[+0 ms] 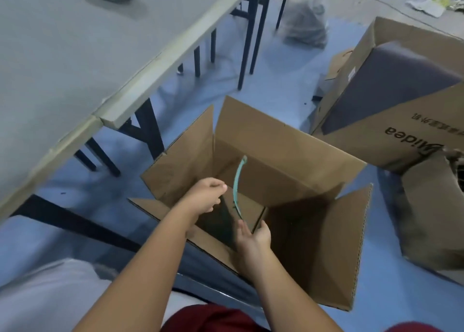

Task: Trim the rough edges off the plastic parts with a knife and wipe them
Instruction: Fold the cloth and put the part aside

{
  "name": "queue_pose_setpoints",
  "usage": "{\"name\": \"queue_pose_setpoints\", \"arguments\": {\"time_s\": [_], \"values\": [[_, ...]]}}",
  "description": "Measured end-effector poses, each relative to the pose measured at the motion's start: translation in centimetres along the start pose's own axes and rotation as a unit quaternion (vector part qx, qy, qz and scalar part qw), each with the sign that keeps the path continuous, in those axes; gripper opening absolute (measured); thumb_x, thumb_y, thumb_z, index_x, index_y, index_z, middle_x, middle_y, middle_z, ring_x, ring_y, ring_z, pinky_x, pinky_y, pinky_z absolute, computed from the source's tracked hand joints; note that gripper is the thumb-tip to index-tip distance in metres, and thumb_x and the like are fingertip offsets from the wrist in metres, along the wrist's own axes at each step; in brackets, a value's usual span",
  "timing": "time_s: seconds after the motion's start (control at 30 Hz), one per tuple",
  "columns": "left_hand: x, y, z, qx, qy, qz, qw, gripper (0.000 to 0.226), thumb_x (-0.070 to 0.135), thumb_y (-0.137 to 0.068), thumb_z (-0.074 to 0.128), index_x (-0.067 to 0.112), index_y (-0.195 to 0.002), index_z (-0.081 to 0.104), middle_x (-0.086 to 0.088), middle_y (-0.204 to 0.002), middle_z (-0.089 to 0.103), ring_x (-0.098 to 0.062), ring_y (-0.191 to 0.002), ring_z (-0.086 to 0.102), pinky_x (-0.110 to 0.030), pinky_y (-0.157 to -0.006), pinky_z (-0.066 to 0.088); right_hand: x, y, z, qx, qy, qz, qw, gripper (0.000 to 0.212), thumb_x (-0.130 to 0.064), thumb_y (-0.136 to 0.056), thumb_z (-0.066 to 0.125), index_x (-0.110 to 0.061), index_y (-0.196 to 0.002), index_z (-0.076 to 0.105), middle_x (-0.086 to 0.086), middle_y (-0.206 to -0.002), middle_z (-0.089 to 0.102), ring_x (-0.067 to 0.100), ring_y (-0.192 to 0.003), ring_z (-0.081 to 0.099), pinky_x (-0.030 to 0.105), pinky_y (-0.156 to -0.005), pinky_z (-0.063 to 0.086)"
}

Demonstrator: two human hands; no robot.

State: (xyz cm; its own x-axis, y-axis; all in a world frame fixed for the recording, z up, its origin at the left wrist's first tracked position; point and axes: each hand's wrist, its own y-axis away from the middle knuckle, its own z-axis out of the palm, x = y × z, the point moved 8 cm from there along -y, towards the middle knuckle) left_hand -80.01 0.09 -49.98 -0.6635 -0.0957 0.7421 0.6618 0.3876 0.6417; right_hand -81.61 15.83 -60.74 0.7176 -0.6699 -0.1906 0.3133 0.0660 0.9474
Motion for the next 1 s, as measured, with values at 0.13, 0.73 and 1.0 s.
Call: {"name": "queue_pose_setpoints", "arguments": {"time_s": [0.13,0.73,1.0], "values": [[5.9,2.9,-3.2,0.03,-0.015,0.1,0.994,0.023,0.024,-0.101,0.044,0.018,-0.086,0.06,-0.001,-0.09,0.071,-0.014,-0.081,0.064,-0.025,-0.068,0.049,-0.5,4.0,4.8,-0.035,0.09,-0.097,0.991,0.019,-0.016,-0.096,0.053,-0.005,-0.107,0.065,0.003,-0.075,0.065,0.013,-0.065,0.063,0.022,-0.064,0.054],[-8.7,39.0,-40.7,0.69,0.101,0.105,0.709,0.023,0.02,-0.095,0.046,0.015,-0.077,0.06,0.0,-0.066,0.065,-0.014,-0.06,0.058,-0.029,-0.061,0.042,46.4,44.9,17.0,-0.732,0.551,-0.369,0.159,0.018,-0.02,-0.093,0.05,-0.021,-0.075,0.049,-0.003,-0.07,0.056,0.025,-0.076,0.058,0.042,-0.07,0.045],[-19.7,46.7,-44.7,0.772,-0.004,-0.113,0.626,0.02,0.023,-0.09,0.051,0.009,-0.078,0.058,-0.013,-0.082,0.067,-0.033,-0.083,0.06,-0.039,-0.071,0.045,55.8,44.6,14.1,-0.681,0.575,-0.45,-0.045,0.019,-0.016,-0.09,0.051,-0.007,-0.099,0.066,0.016,-0.102,0.068,0.034,-0.099,0.06,0.044,-0.088,0.045]]}}
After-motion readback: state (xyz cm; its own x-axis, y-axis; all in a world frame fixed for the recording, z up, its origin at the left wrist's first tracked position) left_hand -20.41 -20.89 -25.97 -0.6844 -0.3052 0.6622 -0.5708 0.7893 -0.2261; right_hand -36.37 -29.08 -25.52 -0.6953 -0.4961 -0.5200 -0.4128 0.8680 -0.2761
